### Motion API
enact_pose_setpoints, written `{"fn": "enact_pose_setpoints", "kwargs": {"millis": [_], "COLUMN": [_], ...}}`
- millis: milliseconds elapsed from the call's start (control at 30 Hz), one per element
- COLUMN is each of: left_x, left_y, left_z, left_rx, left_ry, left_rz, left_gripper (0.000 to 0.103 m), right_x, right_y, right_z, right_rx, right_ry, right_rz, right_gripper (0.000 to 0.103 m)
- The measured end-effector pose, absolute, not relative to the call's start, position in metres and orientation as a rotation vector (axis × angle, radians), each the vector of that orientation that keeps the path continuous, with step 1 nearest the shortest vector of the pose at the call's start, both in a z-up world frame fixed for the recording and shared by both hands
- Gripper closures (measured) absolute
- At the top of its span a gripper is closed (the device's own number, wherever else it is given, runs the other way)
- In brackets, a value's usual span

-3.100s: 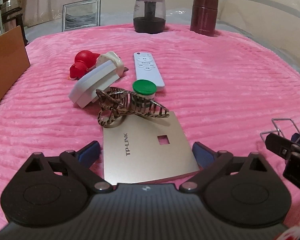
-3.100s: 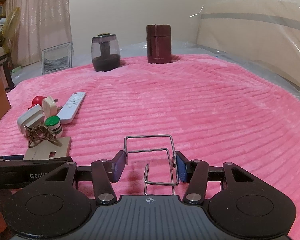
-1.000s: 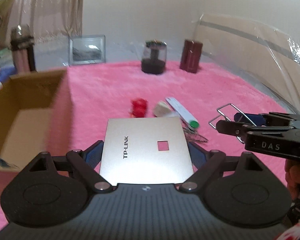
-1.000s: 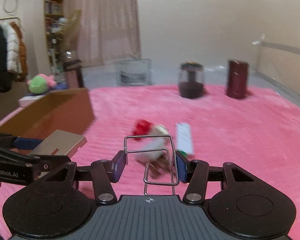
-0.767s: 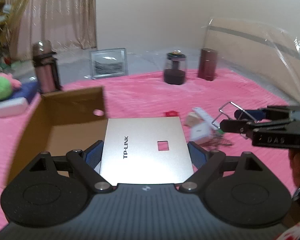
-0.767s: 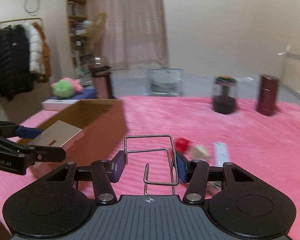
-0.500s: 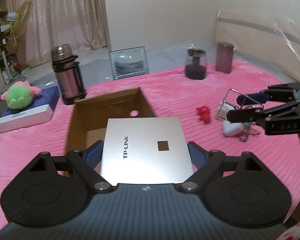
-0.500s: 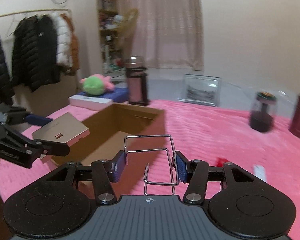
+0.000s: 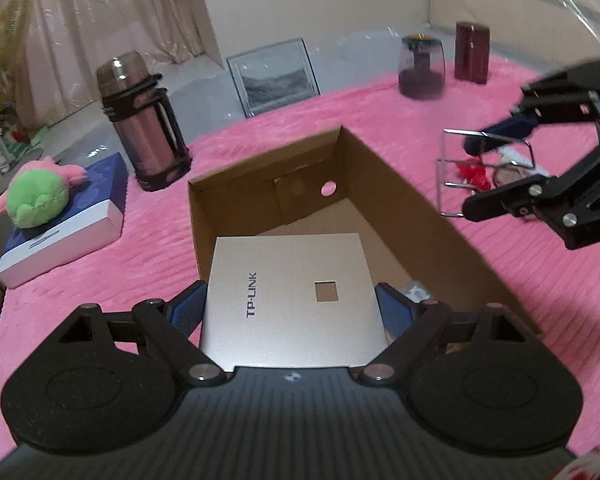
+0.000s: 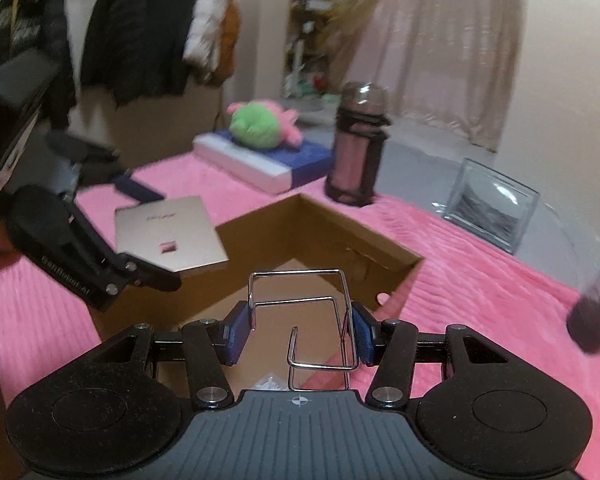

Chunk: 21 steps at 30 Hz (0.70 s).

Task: Organize rigid objects
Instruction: 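Lower the TP-LINK plate into the box with the left tool while the right tool holds the rack above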

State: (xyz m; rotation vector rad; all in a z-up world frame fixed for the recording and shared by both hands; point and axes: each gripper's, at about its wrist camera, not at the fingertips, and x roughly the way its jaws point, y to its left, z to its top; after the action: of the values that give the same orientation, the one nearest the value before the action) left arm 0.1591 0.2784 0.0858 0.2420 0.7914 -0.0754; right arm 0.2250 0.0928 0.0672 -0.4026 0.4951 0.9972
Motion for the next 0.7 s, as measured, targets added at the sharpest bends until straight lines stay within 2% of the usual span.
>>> {"fn": "enact_pose_setpoints", "kwargs": {"millis": [700], "left_x": [0.245], "left_y": [0.273], "left_z": [-0.003], "left_rx": [0.447], "left_ry": [1.059], "left_rz": [-0.305], "left_gripper": [0.017], "right_x": [0.297], "right_y": [0.177], "right_z": [0.015], "right_rx": [-0.831], "right_ry": [0.541], "right_rz": [1.079], "right_gripper": [0.054]}}
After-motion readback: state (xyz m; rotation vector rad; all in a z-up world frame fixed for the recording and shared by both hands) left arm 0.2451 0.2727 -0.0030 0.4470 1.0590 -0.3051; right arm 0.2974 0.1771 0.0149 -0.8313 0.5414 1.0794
